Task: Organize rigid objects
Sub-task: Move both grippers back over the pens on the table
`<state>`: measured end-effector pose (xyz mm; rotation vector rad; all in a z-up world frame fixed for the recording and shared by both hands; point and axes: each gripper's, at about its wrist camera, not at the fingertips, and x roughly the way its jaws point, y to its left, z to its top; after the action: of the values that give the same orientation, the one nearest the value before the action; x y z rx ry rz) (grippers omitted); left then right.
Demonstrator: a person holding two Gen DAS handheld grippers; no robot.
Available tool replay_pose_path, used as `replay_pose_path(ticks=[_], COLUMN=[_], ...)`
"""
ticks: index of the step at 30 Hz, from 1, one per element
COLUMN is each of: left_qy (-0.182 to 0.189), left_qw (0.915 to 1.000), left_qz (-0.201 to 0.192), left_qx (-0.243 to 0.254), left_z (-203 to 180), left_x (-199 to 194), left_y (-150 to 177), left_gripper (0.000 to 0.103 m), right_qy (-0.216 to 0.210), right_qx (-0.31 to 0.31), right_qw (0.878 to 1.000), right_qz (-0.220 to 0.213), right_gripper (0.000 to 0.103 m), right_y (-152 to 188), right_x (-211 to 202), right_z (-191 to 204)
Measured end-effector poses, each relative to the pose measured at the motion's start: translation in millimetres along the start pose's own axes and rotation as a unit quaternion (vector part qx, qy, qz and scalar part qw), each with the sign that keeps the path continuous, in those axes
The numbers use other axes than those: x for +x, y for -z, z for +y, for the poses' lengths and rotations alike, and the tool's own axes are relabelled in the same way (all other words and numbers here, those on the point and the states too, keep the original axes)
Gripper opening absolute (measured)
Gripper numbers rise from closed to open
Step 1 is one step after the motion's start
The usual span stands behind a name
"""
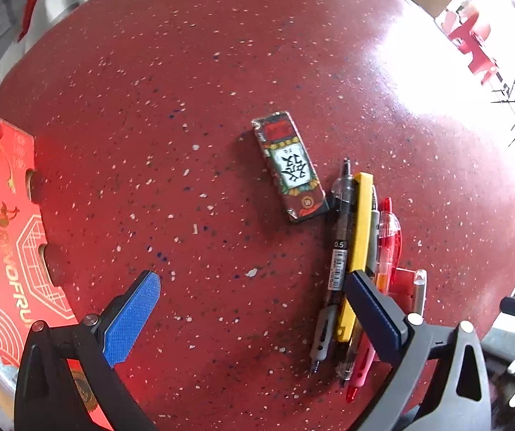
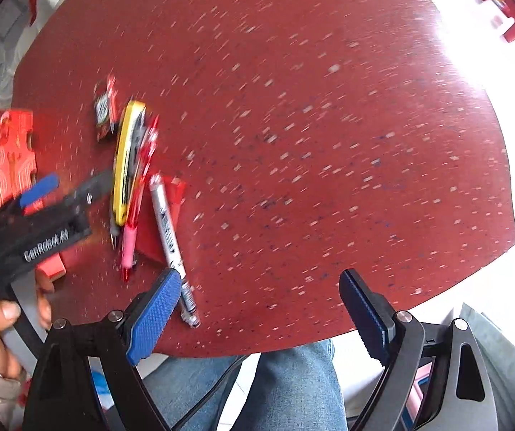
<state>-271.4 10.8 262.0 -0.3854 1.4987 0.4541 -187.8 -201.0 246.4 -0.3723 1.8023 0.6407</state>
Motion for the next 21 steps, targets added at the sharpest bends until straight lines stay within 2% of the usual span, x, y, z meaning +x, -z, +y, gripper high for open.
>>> replay_pose_path(ticks=[4, 6, 8, 16, 18, 20, 21], left_qy=[-0.002, -0.024, -0.012, -0.011, -0.011, -0.008, -0.006], left_qw=[1.0000, 0.9997, 0.9998, 0.9999, 0.9999, 0.9999, 0.9999], left_qz=[-0.003, -0.003, 0.011, 0.009, 0.007, 0.002, 0.001], left_qx=[-0.002, -0.002, -0.010, 0.008, 0.007, 0.008, 0.011], left_z=[10, 12, 28, 31, 35, 41, 42], left_x=[-6, -8, -6, -12, -15, -21, -23], left_y=[-6, -4, -5, -18, -22, -23, -21], left_gripper=[0.103, 0.103, 0.103, 0.103, 0.103, 0.103, 0.103], right_qy=[0.007, 0.010, 0.017, 0.093, 0.112, 0.102, 0.099], right_qx=[-0.019, -0.029, -0.038, -0.096, -0.098, -0.085, -0.075], right_qw=[1.000, 1.000, 0.999, 0.991, 0.989, 0.991, 0.992], right_qz=[0.006, 0.006, 0.005, -0.007, -0.017, -0.021, -0.021], right_gripper=[0.090, 0.090, 0.090, 0.090, 0.082, 0.063, 0.059], right_y=[9, 11, 12, 17, 17, 14, 14], right_x=[10, 19, 24, 55, 54, 48, 45], right_z=[19, 26, 28, 66, 62, 49, 44])
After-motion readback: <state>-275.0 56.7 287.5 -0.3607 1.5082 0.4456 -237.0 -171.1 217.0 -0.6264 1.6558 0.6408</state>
